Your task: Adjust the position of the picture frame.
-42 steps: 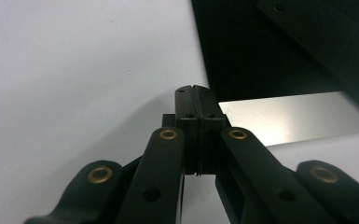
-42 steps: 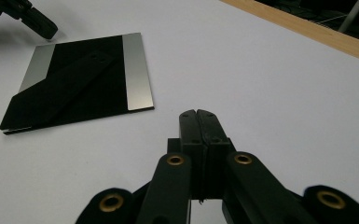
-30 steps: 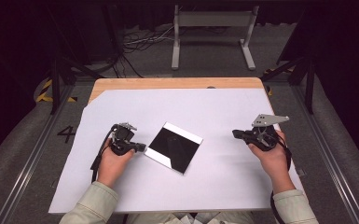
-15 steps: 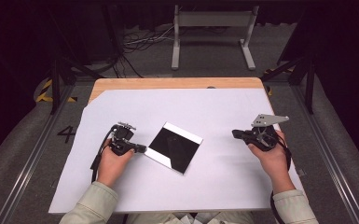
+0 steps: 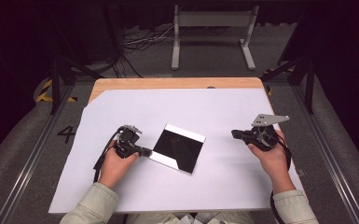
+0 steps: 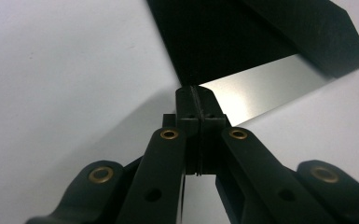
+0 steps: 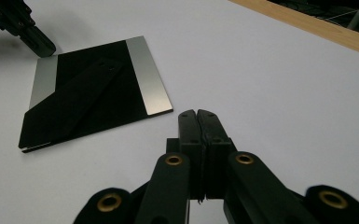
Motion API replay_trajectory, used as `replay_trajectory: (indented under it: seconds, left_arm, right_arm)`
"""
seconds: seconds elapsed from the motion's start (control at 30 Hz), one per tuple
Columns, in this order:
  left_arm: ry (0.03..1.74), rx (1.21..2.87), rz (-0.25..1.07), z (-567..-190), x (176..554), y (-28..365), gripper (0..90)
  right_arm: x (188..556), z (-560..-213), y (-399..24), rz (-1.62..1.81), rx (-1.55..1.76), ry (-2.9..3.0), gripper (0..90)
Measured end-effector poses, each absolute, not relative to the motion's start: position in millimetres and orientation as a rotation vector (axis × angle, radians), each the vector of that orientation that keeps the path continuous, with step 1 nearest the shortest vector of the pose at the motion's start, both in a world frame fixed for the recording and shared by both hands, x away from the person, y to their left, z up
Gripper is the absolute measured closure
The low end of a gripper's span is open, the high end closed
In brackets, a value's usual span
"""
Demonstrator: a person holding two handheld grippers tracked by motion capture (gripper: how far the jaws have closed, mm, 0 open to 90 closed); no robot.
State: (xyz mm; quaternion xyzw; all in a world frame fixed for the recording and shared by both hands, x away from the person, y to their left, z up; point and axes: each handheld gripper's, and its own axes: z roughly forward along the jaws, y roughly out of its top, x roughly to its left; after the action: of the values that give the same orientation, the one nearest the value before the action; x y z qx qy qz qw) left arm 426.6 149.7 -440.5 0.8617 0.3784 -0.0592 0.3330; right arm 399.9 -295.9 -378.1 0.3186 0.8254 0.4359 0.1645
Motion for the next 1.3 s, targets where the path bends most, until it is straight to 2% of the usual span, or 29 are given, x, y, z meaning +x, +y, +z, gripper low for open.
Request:
replay_trajectory:
  seconds: [0.57,1.3]
  left_arm:
    - [0.852,2.281,-0.242,-443,414,120,90.0]
    - [0.723,2.31,-0.262,-444,400,88,90.0]
  right_arm:
    - [398,-373,-290,1.274,0.89,2.373,87.8]
    - [397,-372,-289,1.285,0.896,2.384,87.8]
